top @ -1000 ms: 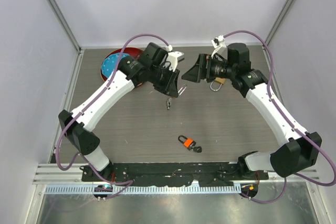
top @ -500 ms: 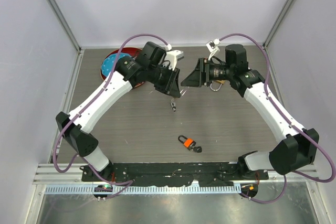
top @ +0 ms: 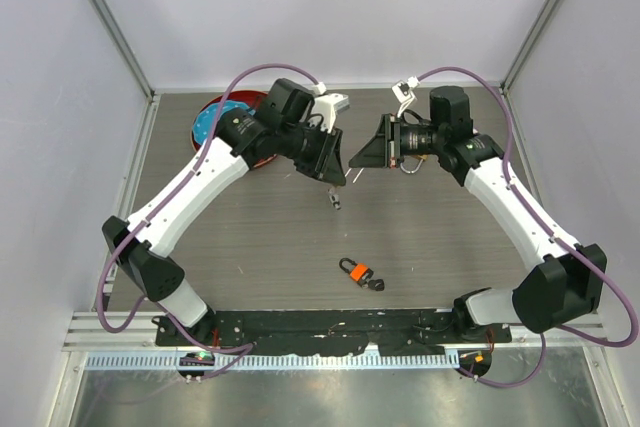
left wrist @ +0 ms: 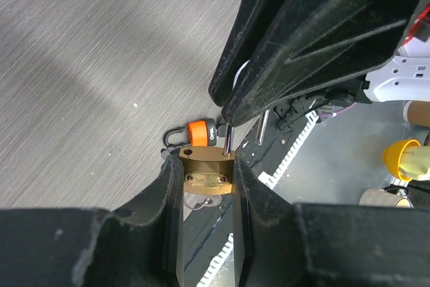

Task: Lock with the key
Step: Lock the lock.

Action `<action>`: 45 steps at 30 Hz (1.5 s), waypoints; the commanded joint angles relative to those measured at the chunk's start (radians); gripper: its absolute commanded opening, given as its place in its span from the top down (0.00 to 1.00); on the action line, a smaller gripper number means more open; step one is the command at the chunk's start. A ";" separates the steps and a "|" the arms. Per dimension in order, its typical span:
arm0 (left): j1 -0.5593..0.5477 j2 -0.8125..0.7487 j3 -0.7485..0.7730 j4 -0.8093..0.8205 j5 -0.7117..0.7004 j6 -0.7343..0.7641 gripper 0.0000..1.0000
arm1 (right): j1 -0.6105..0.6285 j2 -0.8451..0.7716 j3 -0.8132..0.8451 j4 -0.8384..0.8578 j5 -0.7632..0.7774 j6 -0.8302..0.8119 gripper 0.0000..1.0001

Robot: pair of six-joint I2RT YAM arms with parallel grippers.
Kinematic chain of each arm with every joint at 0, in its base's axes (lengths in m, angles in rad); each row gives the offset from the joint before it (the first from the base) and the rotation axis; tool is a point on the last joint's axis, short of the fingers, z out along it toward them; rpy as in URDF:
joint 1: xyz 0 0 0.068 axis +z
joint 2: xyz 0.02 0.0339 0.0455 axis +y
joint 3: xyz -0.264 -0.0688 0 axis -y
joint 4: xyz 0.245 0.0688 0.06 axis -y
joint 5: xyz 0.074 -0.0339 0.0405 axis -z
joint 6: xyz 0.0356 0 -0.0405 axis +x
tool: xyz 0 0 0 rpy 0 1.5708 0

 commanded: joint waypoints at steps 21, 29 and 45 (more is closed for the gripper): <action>0.022 -0.104 -0.021 0.202 -0.045 -0.078 0.19 | 0.000 -0.034 0.069 0.057 0.070 0.075 0.98; 0.071 -0.162 -0.036 0.383 -0.032 -0.138 0.20 | 0.000 -0.067 0.093 0.120 0.143 0.164 0.98; 0.172 -0.236 -0.113 0.966 0.042 -0.276 0.17 | -0.075 -0.123 0.106 0.615 0.337 0.772 0.98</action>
